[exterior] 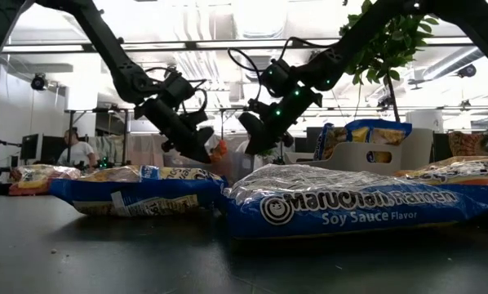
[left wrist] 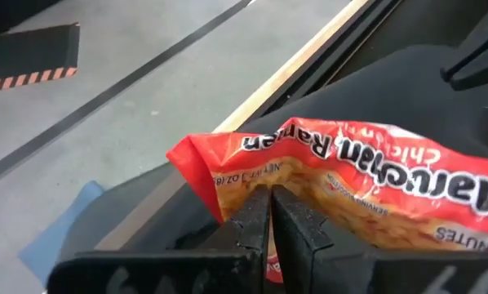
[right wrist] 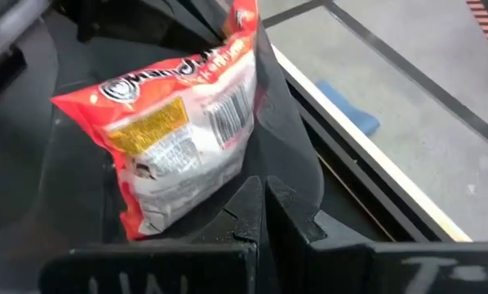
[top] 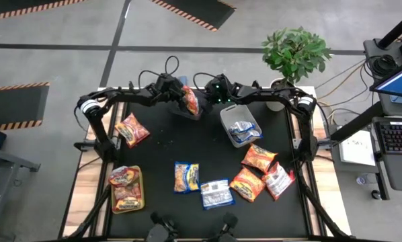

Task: Sort Maruchan noodles
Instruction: Put the orange noodle pack into the black bin

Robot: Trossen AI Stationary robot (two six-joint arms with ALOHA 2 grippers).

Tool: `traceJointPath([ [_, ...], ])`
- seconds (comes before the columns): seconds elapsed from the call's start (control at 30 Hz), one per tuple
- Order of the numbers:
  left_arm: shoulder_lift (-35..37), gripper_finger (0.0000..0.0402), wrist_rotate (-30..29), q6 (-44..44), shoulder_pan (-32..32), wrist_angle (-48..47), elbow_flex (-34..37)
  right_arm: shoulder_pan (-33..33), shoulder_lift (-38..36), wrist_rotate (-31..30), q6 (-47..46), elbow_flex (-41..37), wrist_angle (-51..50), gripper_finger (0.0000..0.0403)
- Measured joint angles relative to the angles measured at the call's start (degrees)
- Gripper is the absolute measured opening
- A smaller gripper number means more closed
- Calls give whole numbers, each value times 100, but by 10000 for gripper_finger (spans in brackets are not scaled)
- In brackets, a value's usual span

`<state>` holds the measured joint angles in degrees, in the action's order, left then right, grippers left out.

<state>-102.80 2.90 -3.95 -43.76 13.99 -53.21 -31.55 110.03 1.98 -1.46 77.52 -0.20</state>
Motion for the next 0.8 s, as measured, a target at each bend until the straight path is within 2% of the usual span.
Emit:
traceJointPath([
  [0.2,-84,0,133,26,53,13,-2,15,82,2,149,13,8,8],
  [0.4,-88,0,822,96,110,262,-35,15,78,7,177,10,22,8],
  [0.6,-86,0,831,226,252,391,-35,15,76,7,156,6,21,8],
  [0.8,316,0,814,-26,181,285,-35,15,19,0,149,-5,-39,8],
])
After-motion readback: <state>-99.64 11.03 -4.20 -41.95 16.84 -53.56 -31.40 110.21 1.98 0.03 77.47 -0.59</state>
